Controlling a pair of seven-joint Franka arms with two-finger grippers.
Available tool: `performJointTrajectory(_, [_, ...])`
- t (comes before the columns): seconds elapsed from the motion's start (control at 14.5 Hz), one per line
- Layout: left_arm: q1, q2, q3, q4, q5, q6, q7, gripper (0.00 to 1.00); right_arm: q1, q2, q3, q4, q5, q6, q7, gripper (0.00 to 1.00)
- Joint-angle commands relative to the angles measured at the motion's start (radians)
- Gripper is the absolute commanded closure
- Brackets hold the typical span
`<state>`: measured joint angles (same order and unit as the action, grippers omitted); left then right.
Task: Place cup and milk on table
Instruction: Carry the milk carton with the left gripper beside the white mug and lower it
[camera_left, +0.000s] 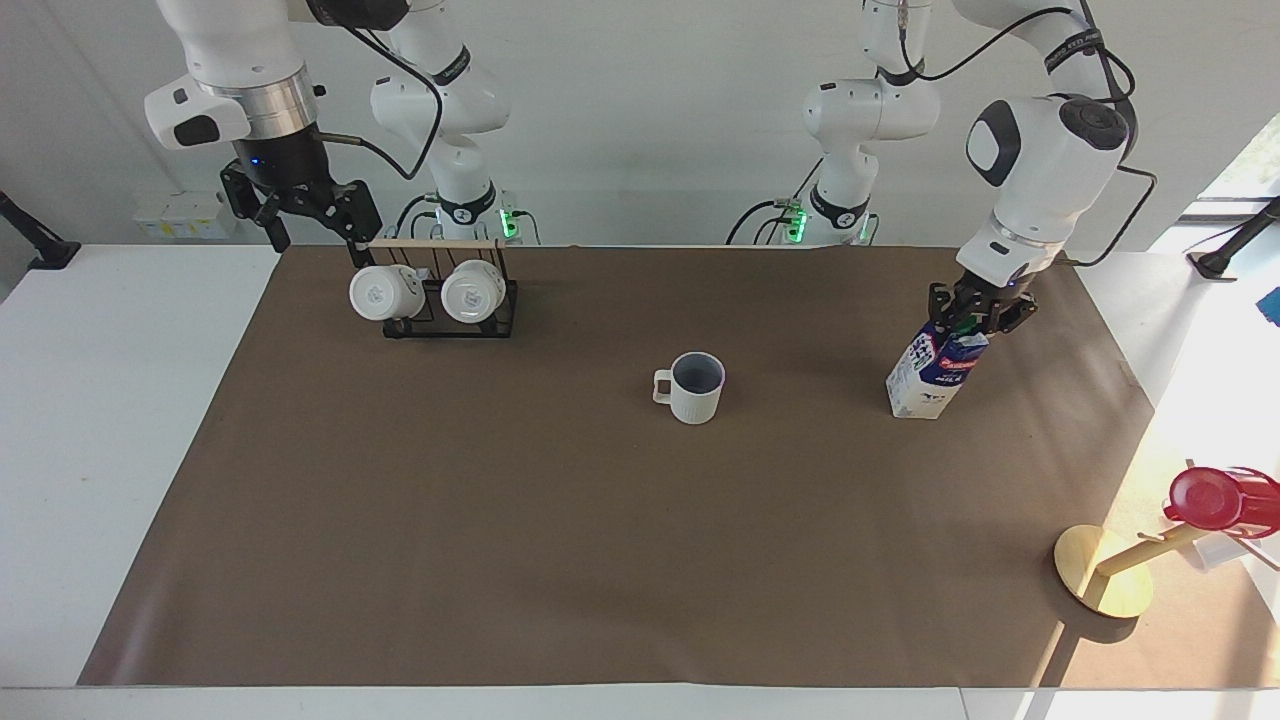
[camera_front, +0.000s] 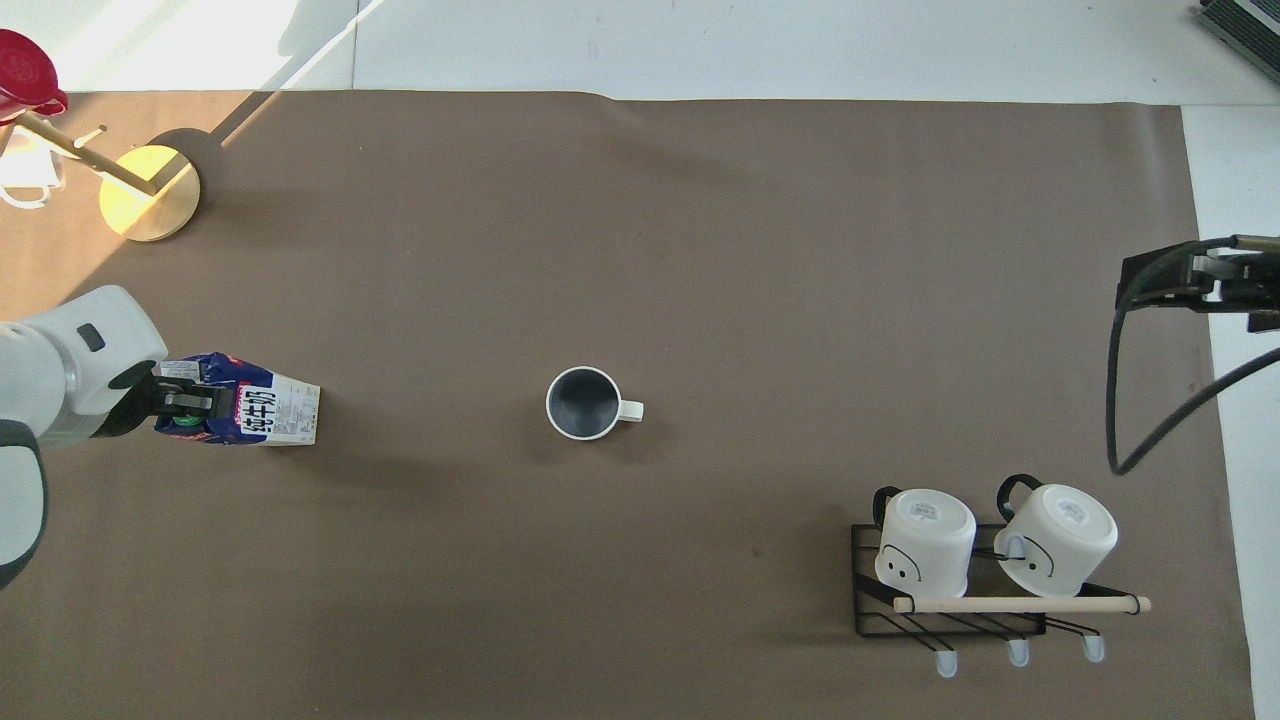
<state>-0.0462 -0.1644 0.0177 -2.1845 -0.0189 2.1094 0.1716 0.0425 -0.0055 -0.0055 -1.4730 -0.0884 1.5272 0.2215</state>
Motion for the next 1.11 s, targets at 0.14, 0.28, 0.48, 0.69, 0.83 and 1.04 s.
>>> performJointTrajectory(0.14, [-0.099, 0.06, 0.001, 0.12, 0.013, -0.068, -0.182, 0.53, -0.026, 0.042, 0.013, 0.079, 0.056, -0.073, -0.054, 0.0])
performJointTrajectory(0.28, [-0.176, 0.071, 0.001, 0.147, 0.011, -0.069, -0.301, 0.54, -0.019, 0.027, 0.013, 0.065, 0.067, -0.078, -0.053, 0.0])
performJointTrajectory(0.48, [-0.24, 0.085, 0.001, 0.163, 0.004, -0.058, -0.411, 0.54, -0.016, 0.013, 0.015, 0.043, 0.075, -0.078, -0.053, 0.0])
performJointTrajectory(0.69, [-0.303, 0.11, 0.001, 0.172, 0.004, -0.048, -0.516, 0.55, -0.015, 0.01, 0.015, 0.034, 0.075, -0.076, -0.053, 0.0])
performJointTrajectory(0.83, [-0.334, 0.128, 0.001, 0.187, 0.004, -0.043, -0.553, 0.55, -0.015, 0.006, 0.015, 0.03, 0.075, -0.075, -0.051, 0.0])
performJointTrajectory(1.04, [-0.369, 0.152, 0.002, 0.186, 0.007, -0.022, -0.6, 0.55, -0.012, 0.006, 0.015, 0.03, 0.075, -0.068, -0.048, 0.0])
